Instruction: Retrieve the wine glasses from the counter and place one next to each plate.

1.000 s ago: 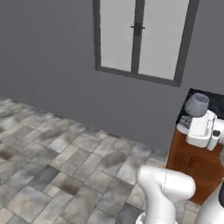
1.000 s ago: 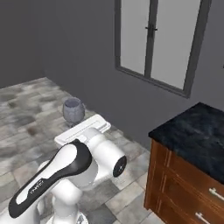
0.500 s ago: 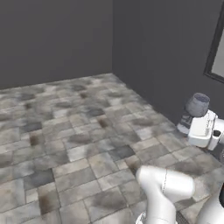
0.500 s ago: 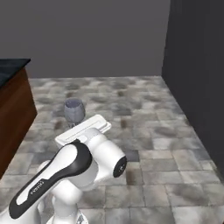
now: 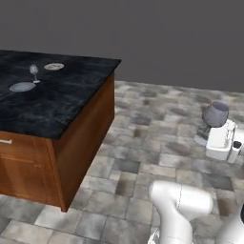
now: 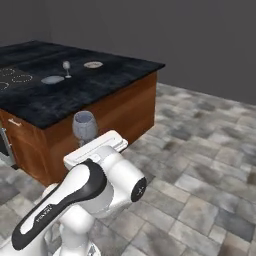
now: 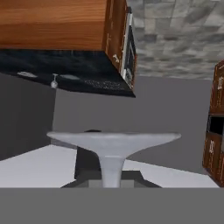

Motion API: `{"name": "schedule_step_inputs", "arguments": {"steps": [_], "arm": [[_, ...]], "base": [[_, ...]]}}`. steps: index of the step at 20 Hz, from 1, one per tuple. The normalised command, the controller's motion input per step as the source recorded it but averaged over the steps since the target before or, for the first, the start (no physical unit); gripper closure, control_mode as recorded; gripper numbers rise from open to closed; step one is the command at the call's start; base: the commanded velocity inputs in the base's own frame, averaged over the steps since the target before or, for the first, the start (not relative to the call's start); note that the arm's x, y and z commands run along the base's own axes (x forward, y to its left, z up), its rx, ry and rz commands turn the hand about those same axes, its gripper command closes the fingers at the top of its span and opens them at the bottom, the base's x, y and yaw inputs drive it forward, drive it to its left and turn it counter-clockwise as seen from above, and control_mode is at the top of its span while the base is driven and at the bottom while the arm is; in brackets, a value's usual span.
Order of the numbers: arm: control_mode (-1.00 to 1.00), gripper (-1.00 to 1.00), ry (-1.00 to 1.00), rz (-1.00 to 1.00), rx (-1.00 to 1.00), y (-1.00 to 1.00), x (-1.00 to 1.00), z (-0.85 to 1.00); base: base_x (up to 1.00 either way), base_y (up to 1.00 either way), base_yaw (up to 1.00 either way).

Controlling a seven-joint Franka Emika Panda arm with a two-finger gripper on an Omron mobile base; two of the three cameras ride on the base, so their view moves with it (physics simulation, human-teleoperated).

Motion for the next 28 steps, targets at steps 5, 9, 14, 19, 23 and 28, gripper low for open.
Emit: {"name": "schedule_step_inputs", "arguments": {"steps": [5, 9, 14, 19, 23, 28], "arm": [[1.0, 1.0, 0.0, 0.0, 0.0, 0.0, 0.0, 0.0], [1.0, 1.0, 0.0, 0.0, 0.0, 0.0, 0.0, 0.0], [1.0, 1.0, 0.0, 0.0, 0.0, 0.0, 0.0, 0.0], [1.0, 1.0, 0.0, 0.0, 0.0, 0.0, 0.0, 0.0], [1.0, 1.0, 0.0, 0.0, 0.0, 0.0, 0.0, 0.0], [1.0, 1.0, 0.0, 0.0, 0.0, 0.0, 0.0, 0.0]], "base": [[0.46, -0.51, 0.78], [0.51, -0.62, 0.74], [0.51, -0.78, 0.67], [0.51, -0.99, 0.56], [0.31, -1.0, 0.43], [0.03, -1.0, 0.25]]}}
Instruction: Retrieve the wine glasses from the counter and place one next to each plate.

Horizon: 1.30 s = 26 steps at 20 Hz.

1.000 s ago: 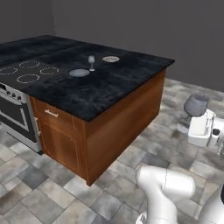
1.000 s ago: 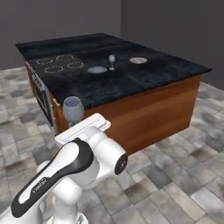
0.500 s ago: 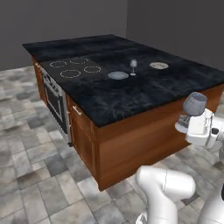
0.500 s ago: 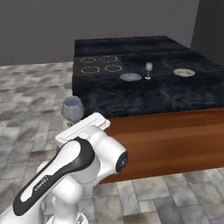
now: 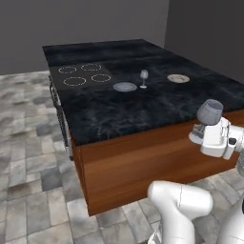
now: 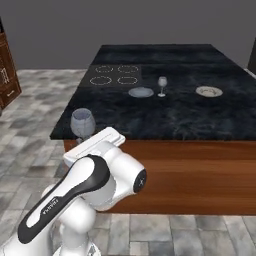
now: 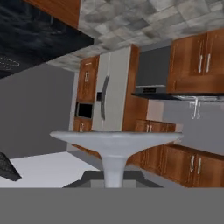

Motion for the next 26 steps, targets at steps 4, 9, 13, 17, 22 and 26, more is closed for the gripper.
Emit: {"name": "schedule_step_inputs", "arguments": {"steps": [4, 9, 13, 17, 22, 26], "arm": [[1.0, 1.0, 0.0, 0.0, 0.0, 0.0, 0.0, 0.0], [1.0, 1.0, 0.0, 0.0, 0.0, 0.0, 0.0, 0.0], [1.0, 1.0, 0.0, 0.0, 0.0, 0.0, 0.0, 0.0], [1.0, 1.0, 0.0, 0.0, 0.0, 0.0, 0.0, 0.0], [1.0, 1.0, 0.0, 0.0, 0.0, 0.0, 0.0, 0.0], [1.0, 1.0, 0.0, 0.0, 0.0, 0.0, 0.0, 0.0]], "base": [[0.0, -1.0, 0.18], [0.0, -1.0, 0.13], [0.07, -1.0, 0.09], [0.24, -1.0, 0.15], [0.19, -0.99, 0.17], [0.61, -0.75, 0.27]]}}
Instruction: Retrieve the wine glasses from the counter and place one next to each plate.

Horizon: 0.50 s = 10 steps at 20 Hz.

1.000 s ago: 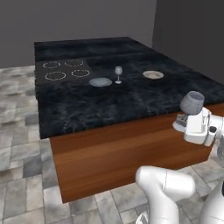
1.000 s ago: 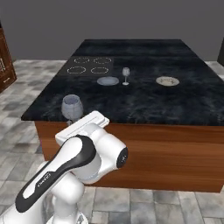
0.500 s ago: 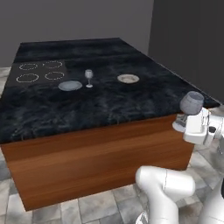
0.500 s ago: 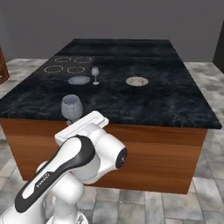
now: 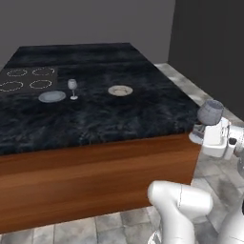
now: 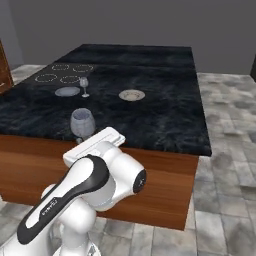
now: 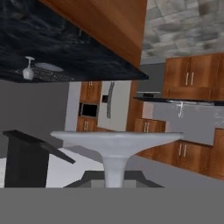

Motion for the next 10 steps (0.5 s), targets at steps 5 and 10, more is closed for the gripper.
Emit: {"name": "schedule_step_inputs", "arguments": {"steps": [5, 10], "arm": [[1.0, 1.0, 0.0, 0.0, 0.0, 0.0, 0.0, 0.0], [1.0, 1.0, 0.0, 0.0, 0.0, 0.0, 0.0, 0.0]], "base": [[0.59, -0.73, 0.34], [0.56, -0.26, 0.26]]}}
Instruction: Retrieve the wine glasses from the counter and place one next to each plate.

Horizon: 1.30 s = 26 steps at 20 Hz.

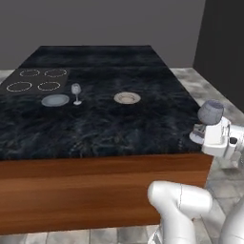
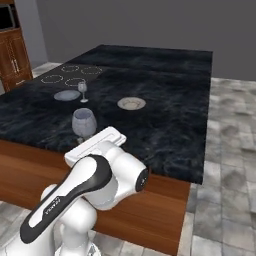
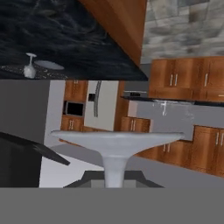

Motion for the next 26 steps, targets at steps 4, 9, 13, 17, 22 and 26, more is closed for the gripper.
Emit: {"name": "schedule_step_inputs", "arguments": {"steps": [4, 9, 13, 17, 22, 26], "arm": [[1.0, 1.0, 0.0, 0.0, 0.0, 0.0, 0.0, 0.0], [1.0, 1.0, 0.0, 0.0, 0.0, 0.0, 0.0, 0.0], [1.0, 1.0, 0.0, 0.0, 0.0, 0.0, 0.0, 0.0], [1.0, 1.0, 0.0, 0.0, 0.0, 0.0, 0.0, 0.0], [1.0, 1.0, 0.0, 0.0, 0.0, 0.0, 0.0, 0.0], [1.0, 1.0, 0.0, 0.0, 0.0, 0.0, 0.0, 0.0]], "base": [[0.72, 0.02, 0.13], [0.36, 0.13, 0.1], [0.63, 0.02, 0.06], [0.68, 0.01, 0.09], [0.59, 0.0, 0.12], [0.29, 0.0, 0.13]]}}
